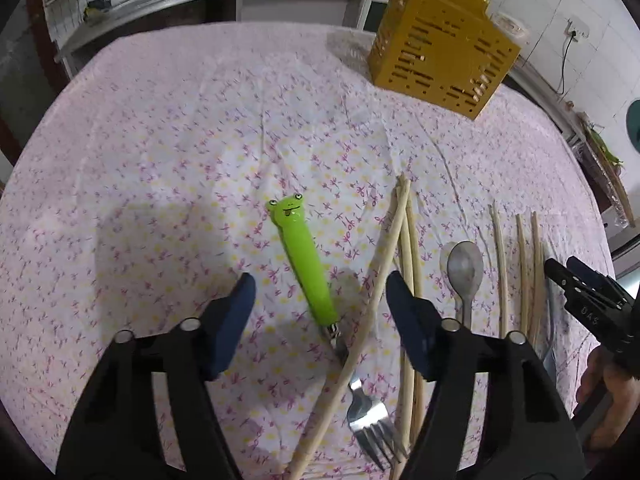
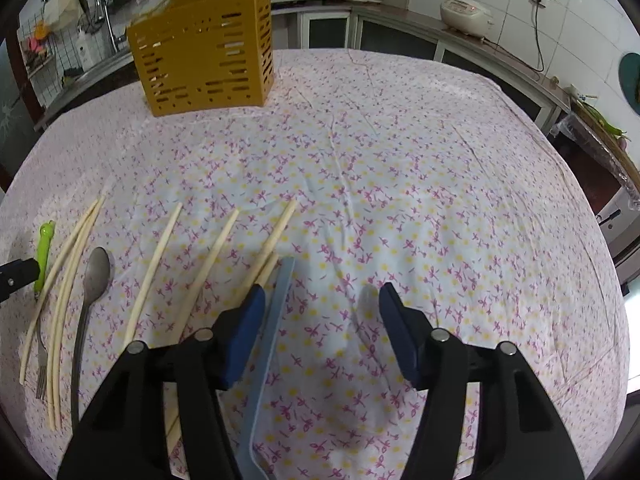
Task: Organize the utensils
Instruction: 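Move the right tool to the blue spoon while the left tool approaches the green frog fork, then close the right tool on the blue spoon while the left tool closes on the frog fork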
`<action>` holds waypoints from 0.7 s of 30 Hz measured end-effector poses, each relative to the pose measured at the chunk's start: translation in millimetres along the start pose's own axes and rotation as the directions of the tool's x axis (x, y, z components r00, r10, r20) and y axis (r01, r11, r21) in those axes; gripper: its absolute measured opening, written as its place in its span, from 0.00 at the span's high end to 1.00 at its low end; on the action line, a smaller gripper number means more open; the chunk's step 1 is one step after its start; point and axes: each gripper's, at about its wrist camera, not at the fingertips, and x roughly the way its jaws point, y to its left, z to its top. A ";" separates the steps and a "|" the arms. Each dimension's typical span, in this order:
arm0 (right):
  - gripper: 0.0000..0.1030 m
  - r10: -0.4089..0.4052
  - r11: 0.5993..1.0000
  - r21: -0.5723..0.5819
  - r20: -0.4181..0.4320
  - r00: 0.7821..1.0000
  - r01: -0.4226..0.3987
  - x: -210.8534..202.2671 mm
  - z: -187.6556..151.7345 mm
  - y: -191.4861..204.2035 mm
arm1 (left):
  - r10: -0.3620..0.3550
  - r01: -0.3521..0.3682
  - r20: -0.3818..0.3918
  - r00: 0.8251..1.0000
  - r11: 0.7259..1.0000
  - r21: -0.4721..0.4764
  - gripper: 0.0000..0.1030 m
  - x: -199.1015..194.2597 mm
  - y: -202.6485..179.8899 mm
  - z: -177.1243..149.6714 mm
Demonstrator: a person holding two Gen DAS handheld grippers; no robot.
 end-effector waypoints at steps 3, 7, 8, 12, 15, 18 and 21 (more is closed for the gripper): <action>0.48 0.002 1.000 -0.012 -0.043 0.999 -0.002 4.4 5.8 4.6 | 0.003 -0.004 -0.035 0.999 1.000 -0.016 0.46 10.5 1.0 5.8; 0.54 0.019 1.000 0.008 -0.086 0.996 -0.019 14.5 11.4 1.4 | 0.020 -0.021 -0.046 0.999 0.999 -0.030 0.51 19.7 1.4 11.2; 0.55 0.026 1.000 0.013 -0.090 0.996 -0.024 16.1 12.8 0.6 | 0.024 -0.026 -0.049 0.999 0.999 -0.030 0.53 20.4 0.9 12.2; 0.75 0.042 0.999 0.019 -0.112 0.993 -0.040 17.9 18.5 -1.2 | 0.041 -0.042 -0.064 0.997 0.999 -0.008 0.59 24.7 -1.7 17.3; 0.84 0.051 0.999 -0.004 -0.136 0.989 -0.052 17.7 22.2 2.9 | 0.059 -0.058 -0.077 0.995 0.998 0.009 0.68 27.0 -2.4 20.2; 0.86 0.054 0.998 -0.026 -0.160 0.986 -0.058 19.9 25.3 3.6 | 0.068 -0.065 -0.093 0.993 0.997 0.032 0.71 28.2 -4.0 21.3; 0.87 0.054 0.997 -0.038 -0.187 0.981 -0.062 22.7 30.3 4.6 | 0.076 -0.071 -0.107 0.991 0.996 0.049 0.76 32.8 -5.8 27.3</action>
